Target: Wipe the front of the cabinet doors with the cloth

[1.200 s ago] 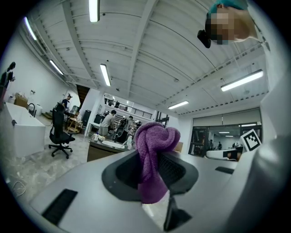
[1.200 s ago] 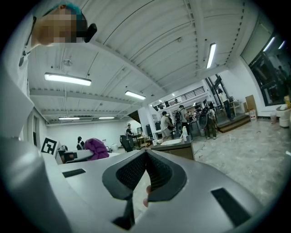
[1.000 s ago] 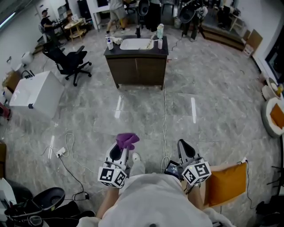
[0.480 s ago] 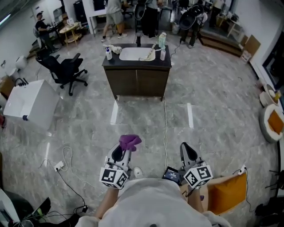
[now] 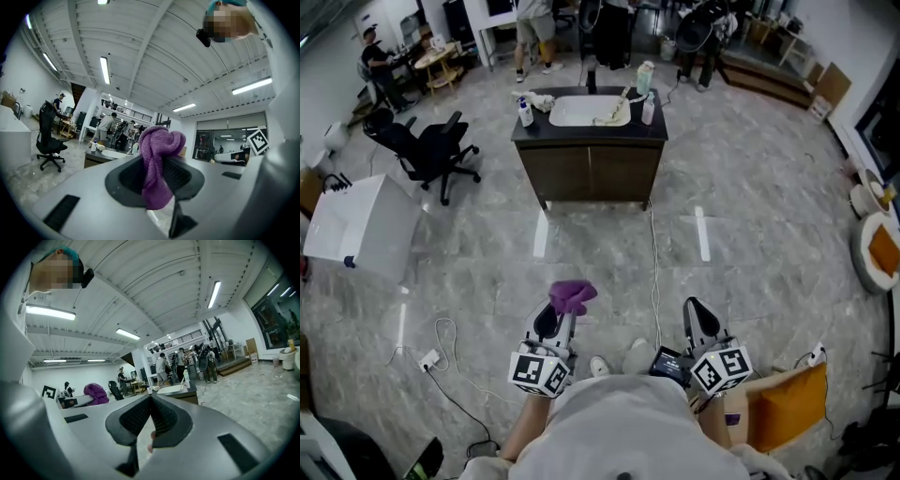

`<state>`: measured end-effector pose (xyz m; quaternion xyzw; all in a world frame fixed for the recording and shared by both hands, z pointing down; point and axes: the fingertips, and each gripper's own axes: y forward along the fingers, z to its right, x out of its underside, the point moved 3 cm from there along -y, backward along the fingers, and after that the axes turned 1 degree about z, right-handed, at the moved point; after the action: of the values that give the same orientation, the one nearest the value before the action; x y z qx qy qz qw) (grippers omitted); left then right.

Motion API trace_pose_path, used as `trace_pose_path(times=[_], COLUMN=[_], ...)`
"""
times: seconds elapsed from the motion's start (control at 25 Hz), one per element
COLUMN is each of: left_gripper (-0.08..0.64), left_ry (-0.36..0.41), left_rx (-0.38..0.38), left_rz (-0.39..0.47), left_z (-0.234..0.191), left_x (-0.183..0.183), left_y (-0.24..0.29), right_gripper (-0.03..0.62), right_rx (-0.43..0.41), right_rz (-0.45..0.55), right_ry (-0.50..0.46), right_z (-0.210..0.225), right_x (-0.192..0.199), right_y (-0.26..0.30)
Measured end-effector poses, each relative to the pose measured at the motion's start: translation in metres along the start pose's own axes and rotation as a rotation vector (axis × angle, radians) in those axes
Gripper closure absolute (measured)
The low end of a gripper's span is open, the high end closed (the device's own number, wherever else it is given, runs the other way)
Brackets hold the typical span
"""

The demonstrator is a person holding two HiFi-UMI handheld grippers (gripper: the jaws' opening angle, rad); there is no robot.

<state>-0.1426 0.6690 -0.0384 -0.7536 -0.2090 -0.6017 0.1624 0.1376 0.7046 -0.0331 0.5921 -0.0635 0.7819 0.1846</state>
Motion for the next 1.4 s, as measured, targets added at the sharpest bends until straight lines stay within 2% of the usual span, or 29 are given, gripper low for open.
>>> trace_pose_path(times=[0.4,0.52,0.6,0.76,0.92,1.16,1.4], left_gripper=[0.460,0.460,0.460,0.460,0.460,0.460,0.460], left_ry=[0.018,-0.017,-0.029,-0.006,-0.014,-0.020,-0.036], left_rx=[-0.007,-0.022,-0.048,-0.122,-0.170,-0.169,-0.130], left_rz=[-0.050,-0.039,-0.025,0.003,0.019,-0.009,-0.021], left_z=[-0.017,-0.022,-0.027,-0.033,-0.034,-0.054,-0.106], left_x=[0.006,0.000,-0.006,-0.016,-0.014,-0.008,-0.003], left_y=[0.111,0.154,0.180,0.221,0.255,0.287,0.338], right_gripper=[0.565,0.565,0.565,0.565,0.565,0.565,0.565], right_rx=[-0.009,-0.026,-0.046,-0.101,-0.135,-0.127,-0.080], right_rz=[-0.028,-0.025,-0.027,-0.042,-0.056,-0.070,-0.079], right_ry=[0.018,0.011,0.011,0.001,-0.028,-0.016,-0.028], right_z=[0.080,0.112,0.129,0.158,0.190,0.207,0.212], right_x=[-0.014,-0.032,-0.043,-0.059,-0.072,-0.080,-0.081], right_y=[0.094,0.126,0.148,0.186,0.219,0.259,0.315])
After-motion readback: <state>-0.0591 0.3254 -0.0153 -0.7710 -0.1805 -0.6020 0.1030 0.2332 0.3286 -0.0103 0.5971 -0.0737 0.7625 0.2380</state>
